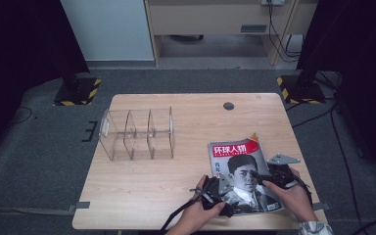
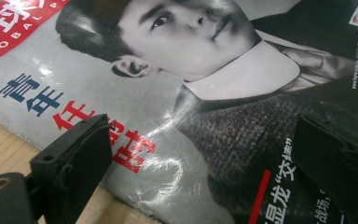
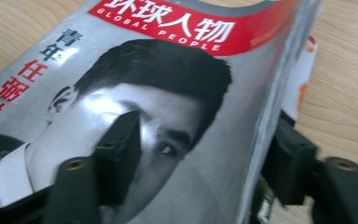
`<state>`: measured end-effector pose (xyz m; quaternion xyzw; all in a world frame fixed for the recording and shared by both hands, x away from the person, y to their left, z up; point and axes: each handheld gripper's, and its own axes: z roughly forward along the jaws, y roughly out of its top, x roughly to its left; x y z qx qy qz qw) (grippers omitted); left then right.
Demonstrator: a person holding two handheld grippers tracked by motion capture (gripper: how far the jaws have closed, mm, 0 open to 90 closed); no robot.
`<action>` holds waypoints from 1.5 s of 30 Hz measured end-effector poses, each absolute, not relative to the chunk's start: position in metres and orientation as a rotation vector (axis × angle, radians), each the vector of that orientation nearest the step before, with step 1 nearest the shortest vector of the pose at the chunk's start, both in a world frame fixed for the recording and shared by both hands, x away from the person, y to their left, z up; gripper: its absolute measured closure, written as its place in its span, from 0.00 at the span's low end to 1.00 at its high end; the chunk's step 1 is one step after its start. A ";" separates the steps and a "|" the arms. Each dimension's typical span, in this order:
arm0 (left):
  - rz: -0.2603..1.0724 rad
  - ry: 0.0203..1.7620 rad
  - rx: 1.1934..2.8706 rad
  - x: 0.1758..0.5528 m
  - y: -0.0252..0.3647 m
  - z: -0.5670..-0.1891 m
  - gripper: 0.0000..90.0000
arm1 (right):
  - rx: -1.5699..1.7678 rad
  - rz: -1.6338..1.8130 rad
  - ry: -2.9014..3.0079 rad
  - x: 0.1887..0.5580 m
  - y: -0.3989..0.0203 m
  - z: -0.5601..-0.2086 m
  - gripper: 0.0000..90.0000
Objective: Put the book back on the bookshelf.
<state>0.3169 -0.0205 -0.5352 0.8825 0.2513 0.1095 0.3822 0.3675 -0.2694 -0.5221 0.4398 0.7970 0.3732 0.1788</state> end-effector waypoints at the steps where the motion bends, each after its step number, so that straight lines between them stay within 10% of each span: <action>1: 0.279 0.641 2.251 0.317 -0.020 -0.535 0.05 | 1.261 1.067 2.243 0.366 -0.272 -0.521 0.51; 13: 0.318 0.681 2.250 0.317 -0.019 -0.535 0.01 | 1.253 0.972 2.238 0.365 -0.274 -0.521 0.70; 45: 0.223 0.682 2.264 0.338 -0.004 -0.537 0.00 | 1.255 1.025 2.252 0.360 -0.273 -0.515 0.53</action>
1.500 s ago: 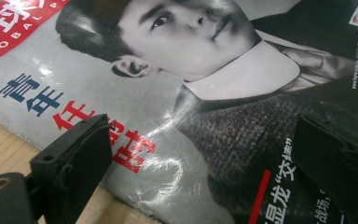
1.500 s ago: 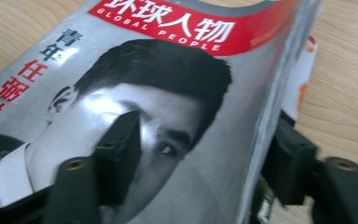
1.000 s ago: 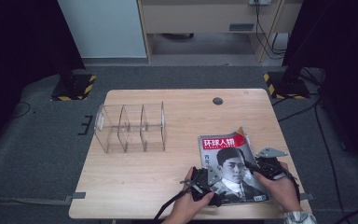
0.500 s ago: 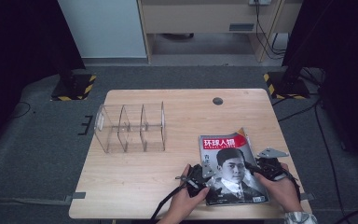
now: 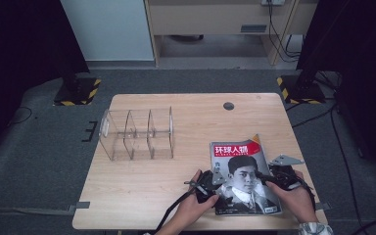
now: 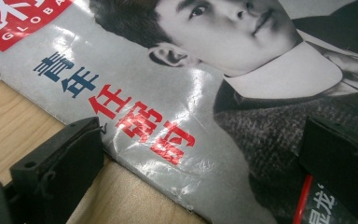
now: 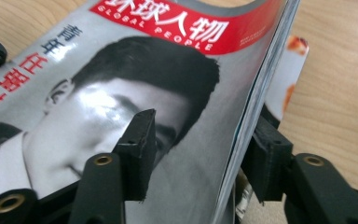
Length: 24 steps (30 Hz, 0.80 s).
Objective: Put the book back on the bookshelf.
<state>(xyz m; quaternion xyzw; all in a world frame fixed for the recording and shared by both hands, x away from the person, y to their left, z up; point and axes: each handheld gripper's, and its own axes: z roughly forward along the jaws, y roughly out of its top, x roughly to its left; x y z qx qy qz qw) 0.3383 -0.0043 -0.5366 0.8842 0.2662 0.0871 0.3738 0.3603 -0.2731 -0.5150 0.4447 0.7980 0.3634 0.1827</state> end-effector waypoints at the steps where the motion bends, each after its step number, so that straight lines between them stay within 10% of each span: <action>1: 0.223 0.682 2.265 0.338 -0.004 -0.537 0.00 | 1.248 1.033 2.241 0.360 -0.272 -0.514 0.52; 24: 0.230 0.699 2.262 0.339 -0.005 -0.536 0.00 | 1.305 1.062 2.321 0.366 -0.265 -0.527 0.58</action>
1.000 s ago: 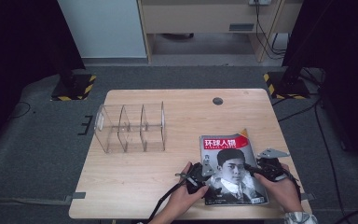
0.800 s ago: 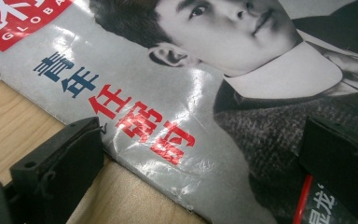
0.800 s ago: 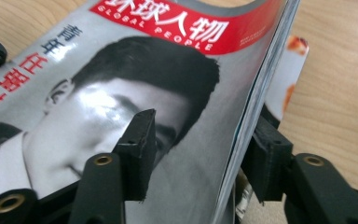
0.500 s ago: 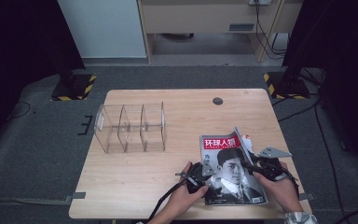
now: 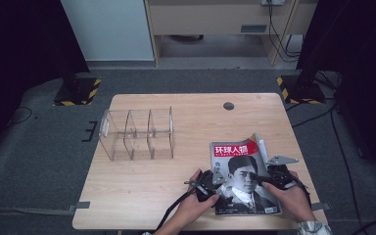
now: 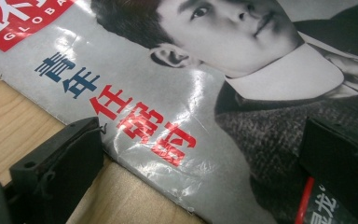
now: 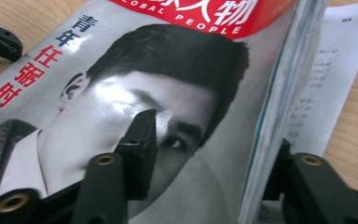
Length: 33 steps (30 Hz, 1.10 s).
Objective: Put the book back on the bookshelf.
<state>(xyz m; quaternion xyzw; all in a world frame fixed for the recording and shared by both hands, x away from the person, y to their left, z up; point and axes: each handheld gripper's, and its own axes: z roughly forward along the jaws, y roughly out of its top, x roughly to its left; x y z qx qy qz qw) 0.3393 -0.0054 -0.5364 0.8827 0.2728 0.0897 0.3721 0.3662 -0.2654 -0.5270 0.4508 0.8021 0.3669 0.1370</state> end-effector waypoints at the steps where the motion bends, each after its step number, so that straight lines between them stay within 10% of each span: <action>1: 0.231 0.710 2.257 0.339 -0.006 -0.537 0.00 | 1.306 1.063 2.321 0.366 -0.266 -0.527 0.60; 17: 0.229 0.769 2.220 0.341 -0.006 -0.536 0.00 | 1.314 1.070 2.289 0.364 -0.265 -0.516 0.92; 33: 0.272 0.883 2.052 0.356 0.013 -0.533 0.07 | 1.300 1.170 2.255 0.359 -0.266 -0.506 0.97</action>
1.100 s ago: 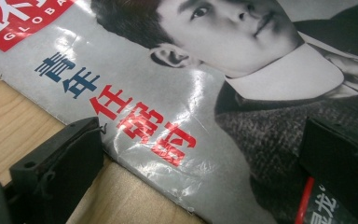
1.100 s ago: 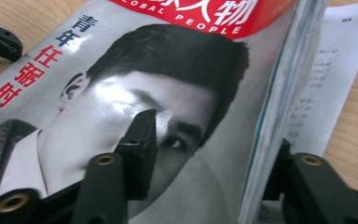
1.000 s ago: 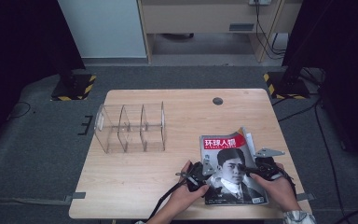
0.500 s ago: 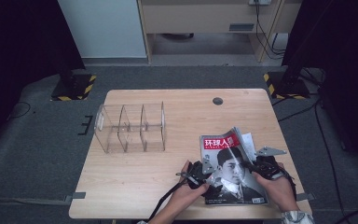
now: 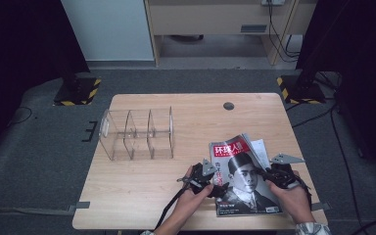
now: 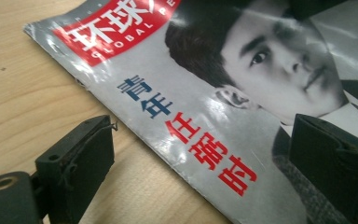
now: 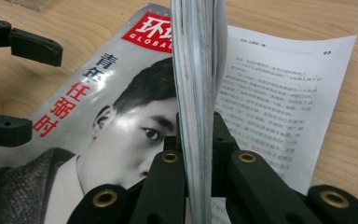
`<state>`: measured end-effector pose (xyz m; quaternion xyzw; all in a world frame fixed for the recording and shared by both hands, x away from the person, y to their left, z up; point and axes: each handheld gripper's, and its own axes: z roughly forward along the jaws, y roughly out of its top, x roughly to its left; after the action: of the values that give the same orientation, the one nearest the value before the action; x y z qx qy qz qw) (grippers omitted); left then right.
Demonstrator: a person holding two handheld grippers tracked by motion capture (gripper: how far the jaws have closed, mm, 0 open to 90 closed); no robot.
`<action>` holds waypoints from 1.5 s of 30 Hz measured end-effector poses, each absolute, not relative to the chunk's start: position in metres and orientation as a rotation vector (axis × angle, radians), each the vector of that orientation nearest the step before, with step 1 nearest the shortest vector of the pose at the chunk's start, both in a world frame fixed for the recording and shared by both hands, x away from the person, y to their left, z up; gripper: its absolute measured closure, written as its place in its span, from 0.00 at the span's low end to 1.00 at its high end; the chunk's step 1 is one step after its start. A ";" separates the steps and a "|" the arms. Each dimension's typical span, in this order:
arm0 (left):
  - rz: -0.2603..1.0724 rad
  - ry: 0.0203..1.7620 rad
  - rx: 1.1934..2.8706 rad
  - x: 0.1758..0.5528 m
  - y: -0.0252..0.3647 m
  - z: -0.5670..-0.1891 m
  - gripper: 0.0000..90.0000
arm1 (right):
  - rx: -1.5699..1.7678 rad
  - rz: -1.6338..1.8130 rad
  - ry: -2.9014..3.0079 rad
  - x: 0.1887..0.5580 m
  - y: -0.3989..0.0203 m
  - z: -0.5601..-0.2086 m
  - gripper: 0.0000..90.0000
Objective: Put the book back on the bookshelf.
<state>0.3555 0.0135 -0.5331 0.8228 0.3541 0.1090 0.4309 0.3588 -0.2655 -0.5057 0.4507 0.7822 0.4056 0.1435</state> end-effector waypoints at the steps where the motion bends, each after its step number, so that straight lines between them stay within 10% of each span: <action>1: 0.270 0.885 2.052 0.356 0.014 -0.533 0.07 | 1.298 1.182 2.251 0.358 -0.265 -0.505 0.97; 45: 0.138 0.901 2.071 0.361 0.015 -0.536 0.06 | 1.237 1.348 2.333 0.356 -0.255 -0.503 0.97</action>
<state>0.3610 0.0147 -0.5359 0.8282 0.3604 0.0552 0.4256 0.3559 -0.2549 -0.5034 0.4156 0.7838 0.4529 0.0886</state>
